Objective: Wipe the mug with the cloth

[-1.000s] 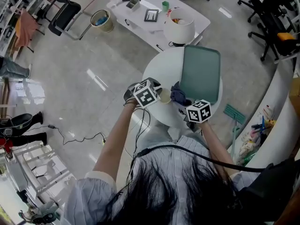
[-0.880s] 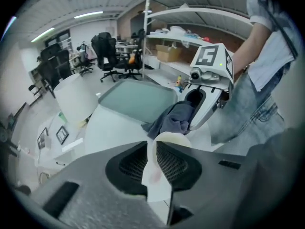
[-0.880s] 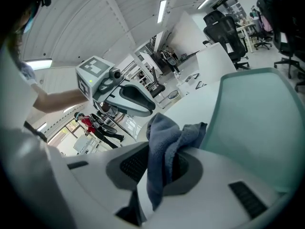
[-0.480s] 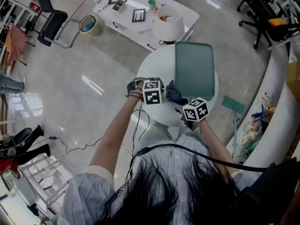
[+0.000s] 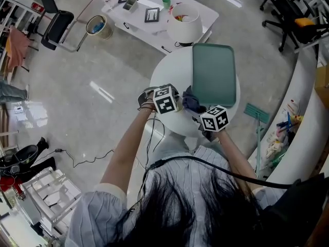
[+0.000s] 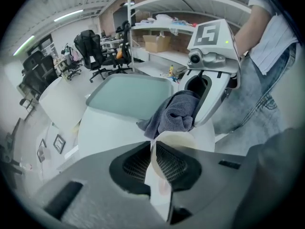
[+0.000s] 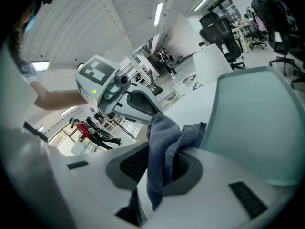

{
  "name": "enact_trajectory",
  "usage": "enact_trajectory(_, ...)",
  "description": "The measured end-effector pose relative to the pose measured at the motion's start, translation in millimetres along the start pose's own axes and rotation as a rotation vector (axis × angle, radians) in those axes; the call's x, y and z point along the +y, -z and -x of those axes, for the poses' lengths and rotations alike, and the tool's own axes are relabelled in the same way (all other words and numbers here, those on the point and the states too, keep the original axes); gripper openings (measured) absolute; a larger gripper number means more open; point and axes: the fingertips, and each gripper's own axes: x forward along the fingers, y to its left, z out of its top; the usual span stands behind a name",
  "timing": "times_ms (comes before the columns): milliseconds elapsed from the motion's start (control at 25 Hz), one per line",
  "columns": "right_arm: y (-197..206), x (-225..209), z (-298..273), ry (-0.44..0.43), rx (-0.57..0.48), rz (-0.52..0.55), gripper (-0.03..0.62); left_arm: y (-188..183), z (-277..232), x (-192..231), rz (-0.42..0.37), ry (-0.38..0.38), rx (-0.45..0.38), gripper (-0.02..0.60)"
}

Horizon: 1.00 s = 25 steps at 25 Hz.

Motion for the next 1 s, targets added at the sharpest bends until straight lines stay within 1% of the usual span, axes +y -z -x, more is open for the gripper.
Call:
enact_trajectory(240,2.0,3.7,-1.6,-0.013,0.017,0.017,0.08,10.0,5.7,4.0,0.176,-0.072,-0.052,0.046)
enact_trajectory(400,4.4,6.3,-3.0,-0.025,0.029,0.028,0.08,17.7,9.0,3.8,0.311,-0.134,-0.085,0.046)
enact_trajectory(600,7.6,9.9,-4.7,-0.038,0.046,0.045,0.08,28.7,15.9,2.8,0.495,-0.213,-0.137,0.046)
enact_trajectory(1000,10.2,14.0,-8.9,-0.053,0.064,0.056,0.08,49.0,24.8,1.1,0.89,-0.338,-0.246,0.046)
